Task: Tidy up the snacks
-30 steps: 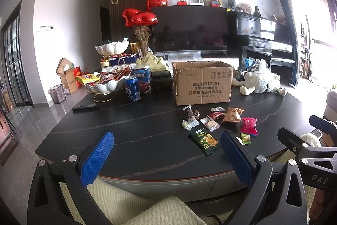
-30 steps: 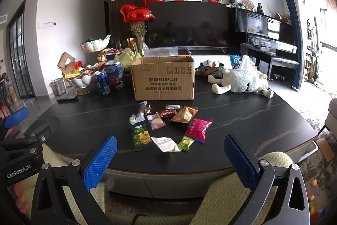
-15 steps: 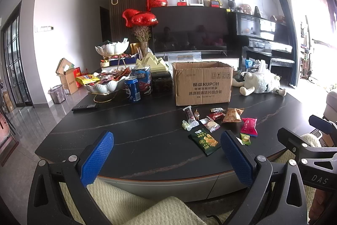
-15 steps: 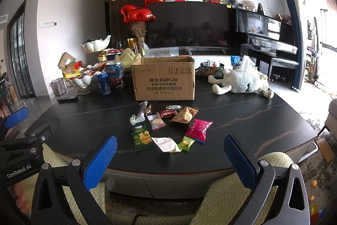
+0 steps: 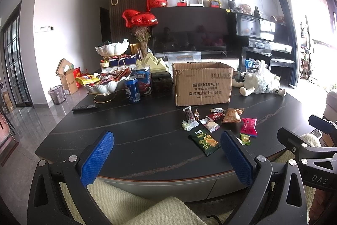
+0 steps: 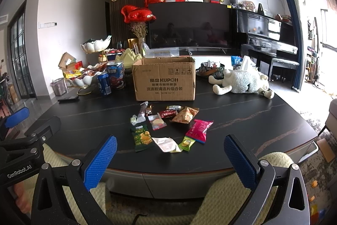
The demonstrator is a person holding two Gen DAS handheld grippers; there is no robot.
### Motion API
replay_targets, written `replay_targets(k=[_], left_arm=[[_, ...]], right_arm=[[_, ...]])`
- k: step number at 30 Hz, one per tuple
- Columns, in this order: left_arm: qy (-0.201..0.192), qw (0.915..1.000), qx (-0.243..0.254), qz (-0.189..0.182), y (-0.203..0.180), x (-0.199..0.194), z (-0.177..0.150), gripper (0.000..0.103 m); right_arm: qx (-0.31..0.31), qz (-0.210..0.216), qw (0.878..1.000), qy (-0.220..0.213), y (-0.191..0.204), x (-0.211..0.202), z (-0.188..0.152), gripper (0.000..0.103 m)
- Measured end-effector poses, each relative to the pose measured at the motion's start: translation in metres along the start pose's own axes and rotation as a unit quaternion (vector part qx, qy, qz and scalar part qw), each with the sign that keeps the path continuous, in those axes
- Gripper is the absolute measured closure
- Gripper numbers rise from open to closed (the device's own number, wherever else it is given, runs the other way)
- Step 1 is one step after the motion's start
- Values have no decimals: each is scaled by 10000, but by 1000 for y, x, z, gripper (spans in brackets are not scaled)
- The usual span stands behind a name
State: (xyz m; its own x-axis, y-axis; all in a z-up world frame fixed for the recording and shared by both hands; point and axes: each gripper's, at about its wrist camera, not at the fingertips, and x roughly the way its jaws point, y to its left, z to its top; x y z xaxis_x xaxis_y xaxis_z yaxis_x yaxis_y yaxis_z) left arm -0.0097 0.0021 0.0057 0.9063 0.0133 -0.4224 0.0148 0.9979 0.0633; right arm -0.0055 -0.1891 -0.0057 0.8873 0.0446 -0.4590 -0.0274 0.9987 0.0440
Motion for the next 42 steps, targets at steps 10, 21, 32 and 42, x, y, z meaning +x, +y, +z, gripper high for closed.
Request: replay_targets(k=[10,21,32,42], left_arm=[[-17,10000,0,-66,-2,-3,2,0],[405,9989,110,-187,-5,16,-1,0],[955,9943,349,-317,-10,71,-7,0],[1520,9861,397,-549,-20,118,-16,6]], right_arm=[[3,18,10000,26,1,0,0,0],[90,259,9984,501,-1,25,-4,0],[-130,533,9885,1409,0,94,-13,5],[-376,730,9787,1880,-4,153,-18,23]])
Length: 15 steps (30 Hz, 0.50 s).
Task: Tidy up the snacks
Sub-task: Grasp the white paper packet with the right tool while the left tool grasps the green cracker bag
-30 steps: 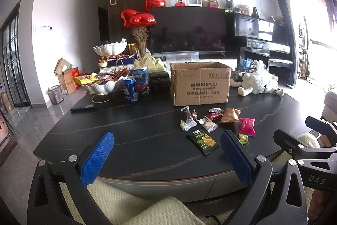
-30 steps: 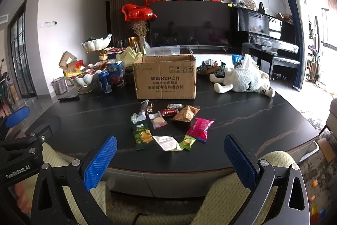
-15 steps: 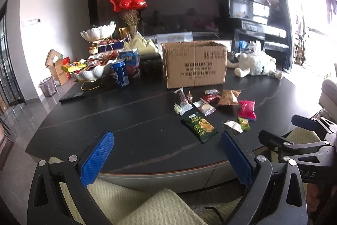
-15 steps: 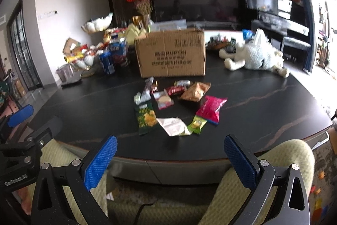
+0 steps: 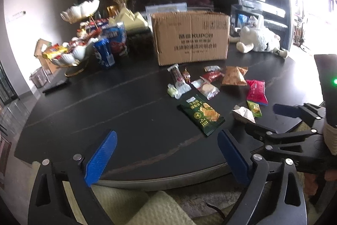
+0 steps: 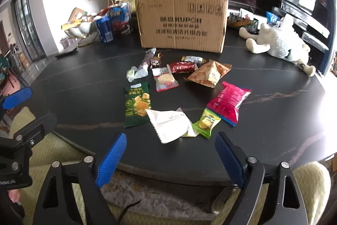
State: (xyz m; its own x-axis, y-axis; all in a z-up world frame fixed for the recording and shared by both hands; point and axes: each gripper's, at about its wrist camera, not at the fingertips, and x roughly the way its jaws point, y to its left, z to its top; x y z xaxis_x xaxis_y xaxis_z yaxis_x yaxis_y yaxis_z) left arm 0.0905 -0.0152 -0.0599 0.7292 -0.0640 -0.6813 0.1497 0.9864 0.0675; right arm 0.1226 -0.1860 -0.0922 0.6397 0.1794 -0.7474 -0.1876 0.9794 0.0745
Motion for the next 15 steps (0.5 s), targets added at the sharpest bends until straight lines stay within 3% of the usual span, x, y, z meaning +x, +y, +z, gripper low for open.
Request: replay_targets(k=[3,7,15], left_arm=[[158,9998,-36,-80,-1,13,3,8],[273,9996,-60,-101,-5,29,6,11],[514,9977,-256,-361,-12,54,13,19]], right_arm=[[-10,114,9999,40,-1,14,1,25],[45,187,9998,104,-6,31,1,36],[274,431,9987,50,-18,44,7,43]])
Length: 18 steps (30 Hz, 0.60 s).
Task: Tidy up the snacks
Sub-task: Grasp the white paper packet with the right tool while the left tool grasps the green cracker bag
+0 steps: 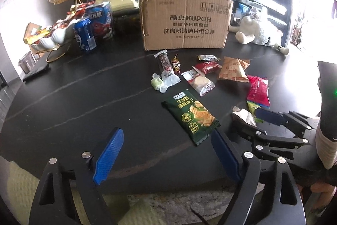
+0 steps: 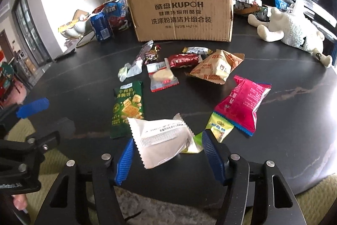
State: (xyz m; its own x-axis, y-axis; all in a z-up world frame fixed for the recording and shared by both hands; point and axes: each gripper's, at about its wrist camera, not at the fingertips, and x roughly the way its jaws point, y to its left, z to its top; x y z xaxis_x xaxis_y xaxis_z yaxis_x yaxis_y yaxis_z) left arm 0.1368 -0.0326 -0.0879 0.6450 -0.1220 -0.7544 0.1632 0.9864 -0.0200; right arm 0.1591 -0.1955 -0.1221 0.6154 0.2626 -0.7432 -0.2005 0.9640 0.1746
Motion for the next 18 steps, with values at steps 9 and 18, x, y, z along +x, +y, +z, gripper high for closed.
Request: replay_targets(k=[9,18], left_arm=[[214,9992,-267,-227,-3,28,10,23],[342,9987,-333,-151,-18,51,18,25]], right_arm=[[32,14,10000,12,-7,10,3,61],[405,231,9986,-239,-26,3,11,69]])
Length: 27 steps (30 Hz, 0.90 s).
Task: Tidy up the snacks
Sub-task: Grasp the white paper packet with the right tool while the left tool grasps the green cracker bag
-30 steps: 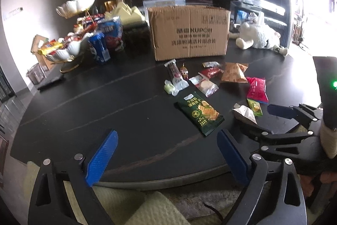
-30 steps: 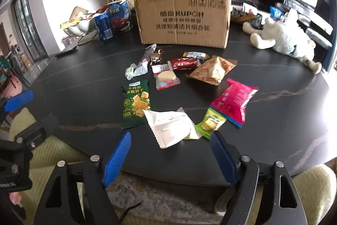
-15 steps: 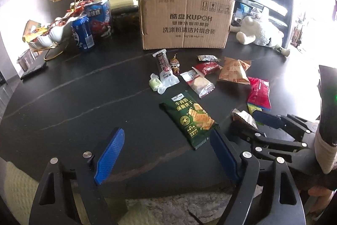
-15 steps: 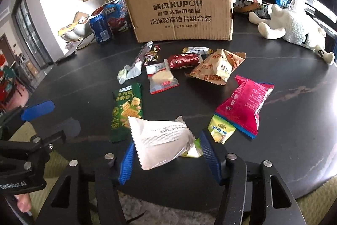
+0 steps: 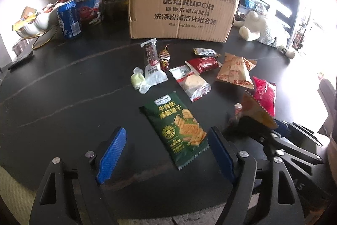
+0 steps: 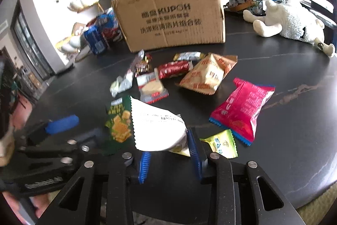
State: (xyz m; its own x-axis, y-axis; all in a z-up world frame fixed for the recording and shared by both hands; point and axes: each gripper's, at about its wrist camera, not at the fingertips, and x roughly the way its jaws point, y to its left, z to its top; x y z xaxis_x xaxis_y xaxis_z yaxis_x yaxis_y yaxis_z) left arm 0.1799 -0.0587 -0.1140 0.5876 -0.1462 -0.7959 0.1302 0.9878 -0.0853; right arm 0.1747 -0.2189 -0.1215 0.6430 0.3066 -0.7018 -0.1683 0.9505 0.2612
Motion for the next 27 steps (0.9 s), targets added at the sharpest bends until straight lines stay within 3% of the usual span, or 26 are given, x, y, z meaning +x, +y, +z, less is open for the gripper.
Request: replay_targets(k=[13,19,27], left_arm=[[-33,9993,-22,363,-21,27,6,28],[1,9988,-41,493,-23,33,4,45],[-53,9991,-135,388,-13,29,2,59]], right_arm=[[227,-10,9994,-272,-16,-9,8,69],[191,-4,9994,-285,-15,-10,6,69],[102,-54,9998,-141,-12,-2,4,69]])
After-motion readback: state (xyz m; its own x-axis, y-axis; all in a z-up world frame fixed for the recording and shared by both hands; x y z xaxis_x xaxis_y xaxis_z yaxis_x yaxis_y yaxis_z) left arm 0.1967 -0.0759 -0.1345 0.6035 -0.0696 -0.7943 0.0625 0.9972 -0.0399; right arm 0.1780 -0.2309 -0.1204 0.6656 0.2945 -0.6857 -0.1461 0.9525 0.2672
